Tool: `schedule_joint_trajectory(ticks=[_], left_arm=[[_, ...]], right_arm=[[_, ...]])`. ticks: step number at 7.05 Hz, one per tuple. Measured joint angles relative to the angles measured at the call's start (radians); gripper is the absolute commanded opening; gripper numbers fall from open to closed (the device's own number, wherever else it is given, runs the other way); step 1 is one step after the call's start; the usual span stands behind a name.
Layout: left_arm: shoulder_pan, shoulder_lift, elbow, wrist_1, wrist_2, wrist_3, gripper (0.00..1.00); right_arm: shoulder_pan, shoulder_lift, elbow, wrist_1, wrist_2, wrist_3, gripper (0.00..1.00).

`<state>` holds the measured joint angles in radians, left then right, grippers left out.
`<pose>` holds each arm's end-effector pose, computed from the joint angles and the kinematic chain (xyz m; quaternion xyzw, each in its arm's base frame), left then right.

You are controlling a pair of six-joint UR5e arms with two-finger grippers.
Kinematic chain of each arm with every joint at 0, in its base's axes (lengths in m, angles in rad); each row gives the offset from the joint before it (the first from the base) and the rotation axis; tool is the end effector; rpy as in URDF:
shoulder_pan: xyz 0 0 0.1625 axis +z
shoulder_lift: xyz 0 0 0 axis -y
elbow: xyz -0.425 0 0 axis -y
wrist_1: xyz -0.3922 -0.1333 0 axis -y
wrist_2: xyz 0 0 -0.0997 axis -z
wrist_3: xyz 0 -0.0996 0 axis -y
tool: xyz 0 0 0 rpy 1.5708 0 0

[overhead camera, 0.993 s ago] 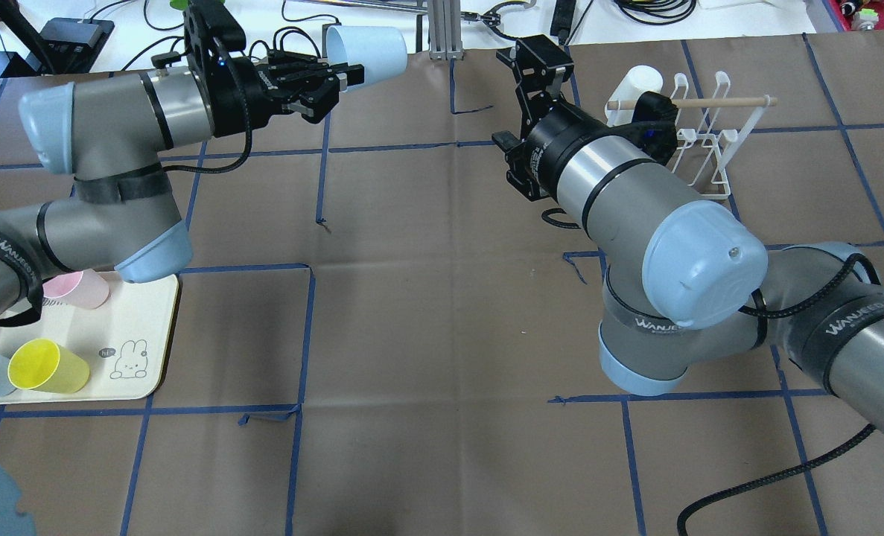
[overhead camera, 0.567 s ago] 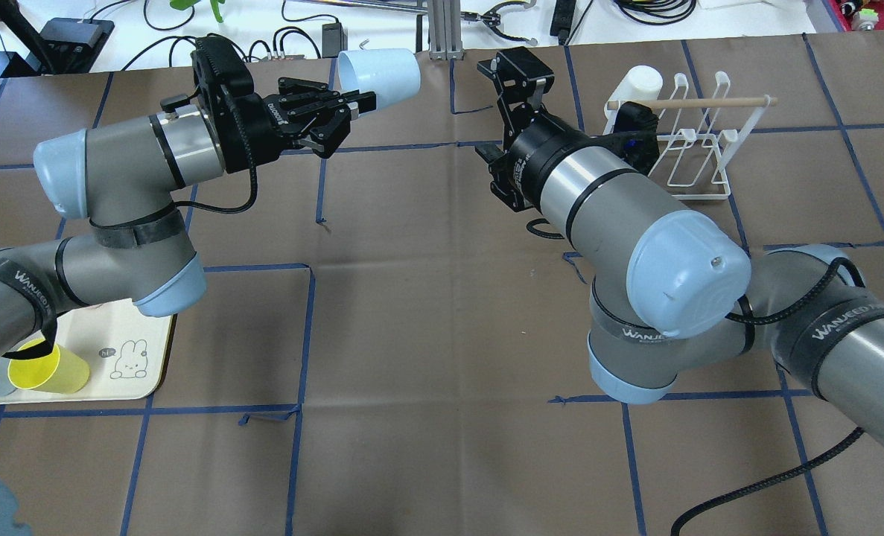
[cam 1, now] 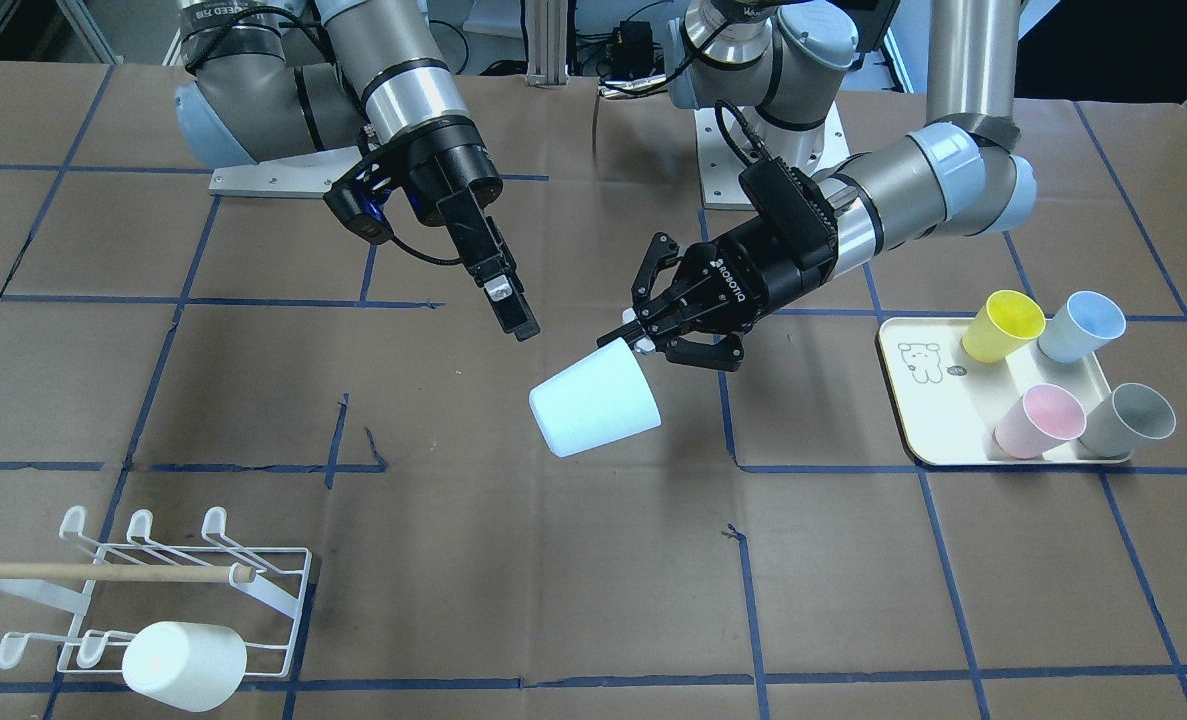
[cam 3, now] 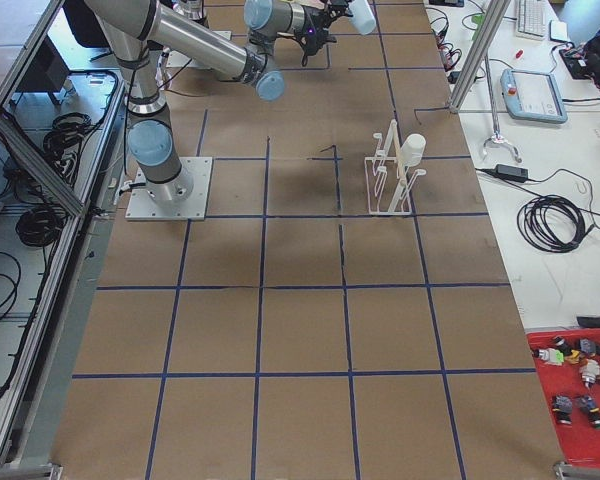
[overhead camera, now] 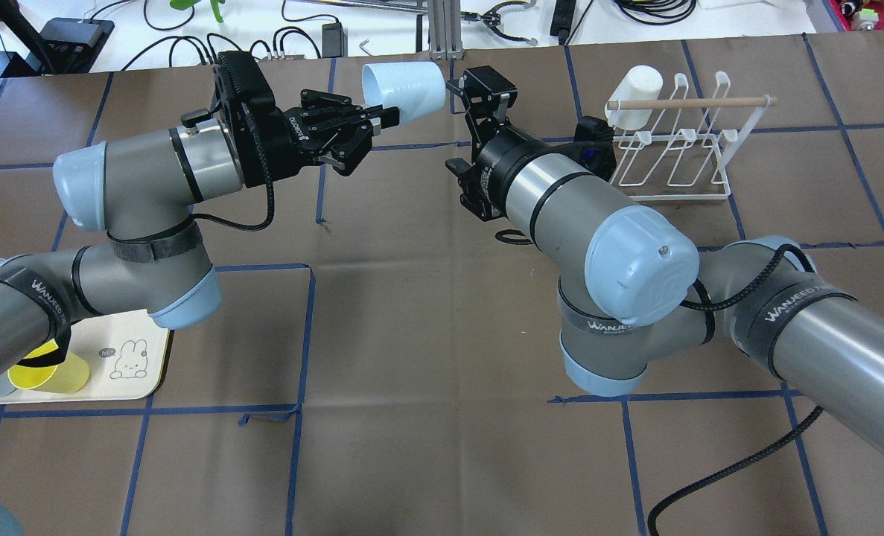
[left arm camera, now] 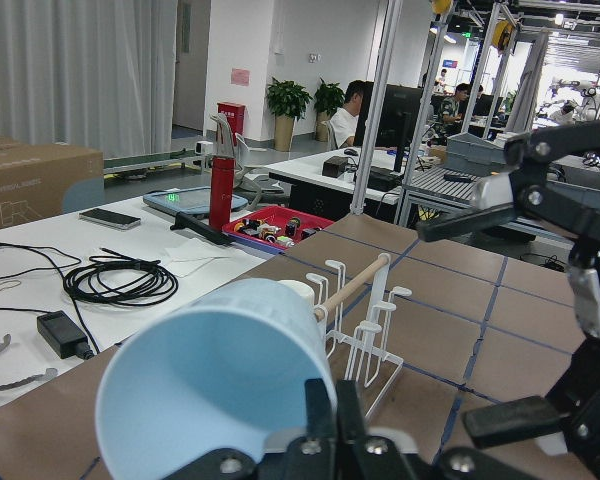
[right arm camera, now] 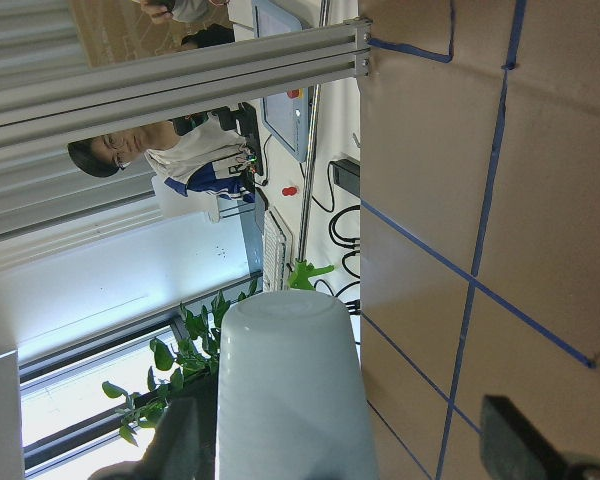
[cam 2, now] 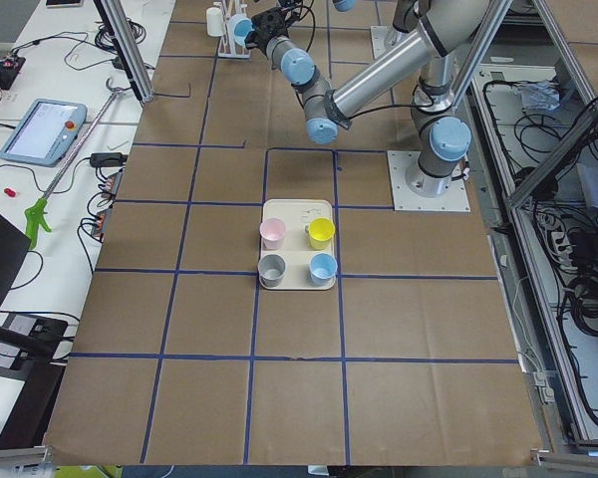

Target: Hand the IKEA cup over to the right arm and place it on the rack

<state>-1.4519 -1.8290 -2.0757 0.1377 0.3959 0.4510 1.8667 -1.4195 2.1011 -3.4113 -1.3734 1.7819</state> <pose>-0.1665 -0.5048 0.3607 -0.3714 -0.6892 0.5024 0.3670 0.2914 -0.4318 0.3878 0.5236 0.6497 -0.2053 0.5114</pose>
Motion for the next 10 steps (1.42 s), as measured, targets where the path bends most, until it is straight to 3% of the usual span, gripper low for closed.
schedule_joint_trajectory(ticks=[10], left_arm=[[-0.002,0.002,0.000,0.000,0.000,0.000,0.02]], right_arm=[[0.010,0.146,-0.165,0.013,-0.005,-0.005,1.00]])
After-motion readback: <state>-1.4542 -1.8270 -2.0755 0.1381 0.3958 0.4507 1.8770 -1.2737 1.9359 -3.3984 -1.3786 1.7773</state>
